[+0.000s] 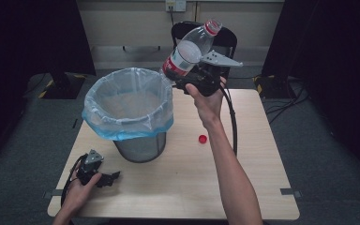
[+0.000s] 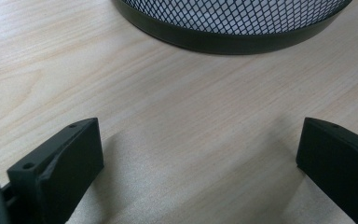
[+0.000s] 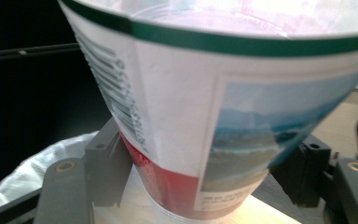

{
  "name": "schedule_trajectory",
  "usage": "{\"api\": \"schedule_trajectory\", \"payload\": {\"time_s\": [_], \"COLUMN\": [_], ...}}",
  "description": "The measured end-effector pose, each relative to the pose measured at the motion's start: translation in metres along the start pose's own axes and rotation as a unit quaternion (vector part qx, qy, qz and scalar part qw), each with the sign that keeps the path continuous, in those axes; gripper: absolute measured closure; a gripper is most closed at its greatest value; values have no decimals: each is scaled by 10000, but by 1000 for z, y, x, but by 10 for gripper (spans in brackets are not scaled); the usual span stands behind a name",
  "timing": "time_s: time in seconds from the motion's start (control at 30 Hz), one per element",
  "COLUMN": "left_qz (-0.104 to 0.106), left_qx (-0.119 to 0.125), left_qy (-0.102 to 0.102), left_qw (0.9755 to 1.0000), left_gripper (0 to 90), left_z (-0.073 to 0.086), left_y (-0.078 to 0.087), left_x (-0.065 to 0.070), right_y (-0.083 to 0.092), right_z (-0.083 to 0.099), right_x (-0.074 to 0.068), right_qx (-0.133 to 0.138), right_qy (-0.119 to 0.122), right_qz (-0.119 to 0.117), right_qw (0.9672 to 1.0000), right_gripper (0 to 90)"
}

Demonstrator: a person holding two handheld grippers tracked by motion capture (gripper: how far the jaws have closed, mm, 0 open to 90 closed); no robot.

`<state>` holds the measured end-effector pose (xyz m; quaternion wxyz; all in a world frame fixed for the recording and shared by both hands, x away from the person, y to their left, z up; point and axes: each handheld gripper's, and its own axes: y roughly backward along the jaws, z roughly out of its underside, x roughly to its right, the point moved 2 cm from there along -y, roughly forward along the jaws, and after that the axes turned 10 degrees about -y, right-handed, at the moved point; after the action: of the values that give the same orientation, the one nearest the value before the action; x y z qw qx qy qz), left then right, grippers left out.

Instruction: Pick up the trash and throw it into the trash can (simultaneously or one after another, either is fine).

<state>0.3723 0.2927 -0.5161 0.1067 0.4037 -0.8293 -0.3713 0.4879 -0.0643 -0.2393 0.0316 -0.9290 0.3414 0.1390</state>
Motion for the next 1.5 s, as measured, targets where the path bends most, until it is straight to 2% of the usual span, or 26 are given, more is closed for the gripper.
{"api": "schedule_trajectory", "payload": {"time_s": [0.03, 0.33, 0.37, 0.4, 0.47, 0.57, 0.77, 0.97, 1.13, 1.5], "left_qz": [0, 0, -2, -2, 0, -2, -3, -2, 0, 7], "left_qx": [0, -1, 1, 1, -1, 1, -6, -6, -1, -1], "left_qy": [-3, -1, -2, -2, -1, -2, -12, -9, -3, 12], "left_qw": [10000, 10000, 10000, 10000, 10000, 10000, 10000, 10000, 10000, 10000], "left_gripper": [0, 0, 0, 0, 0, 0, 0, 0, 0, 0], "left_z": [0, 0, 0, 0, 0, 0, 0, 0, 0, 0], "left_y": [0, 0, 0, 0, 0, 0, 0, 0, 0, 0], "left_x": [0, 0, 0, 0, 0, 0, 0, 0, 0, 0], "right_y": [-3, -16, -20, -20, -23, -30, -37, -45, -46, -47], "right_z": [0, 2, 4, 4, 7, 12, 19, 24, 24, 24], "right_x": [-3, -18, -23, -23, -27, -32, -40, -45, -43, -39], "right_qx": [-11, -80, -162, -162, -333, -561, -736, -758, -780, -776], "right_qy": [-19, -63, -127, -127, -94, -79, -119, -109, -98, -139], "right_qz": [-88, -371, -591, -591, -795, -930, -1063, -1053, -982, -914], "right_qw": [10000, 9993, 9980, 9980, 9962, 9940, 9915, 9915, 9921, 9927], "right_gripper": [296, 295, 293, 293, 290, 286, 282, 271, 225, 215]}}
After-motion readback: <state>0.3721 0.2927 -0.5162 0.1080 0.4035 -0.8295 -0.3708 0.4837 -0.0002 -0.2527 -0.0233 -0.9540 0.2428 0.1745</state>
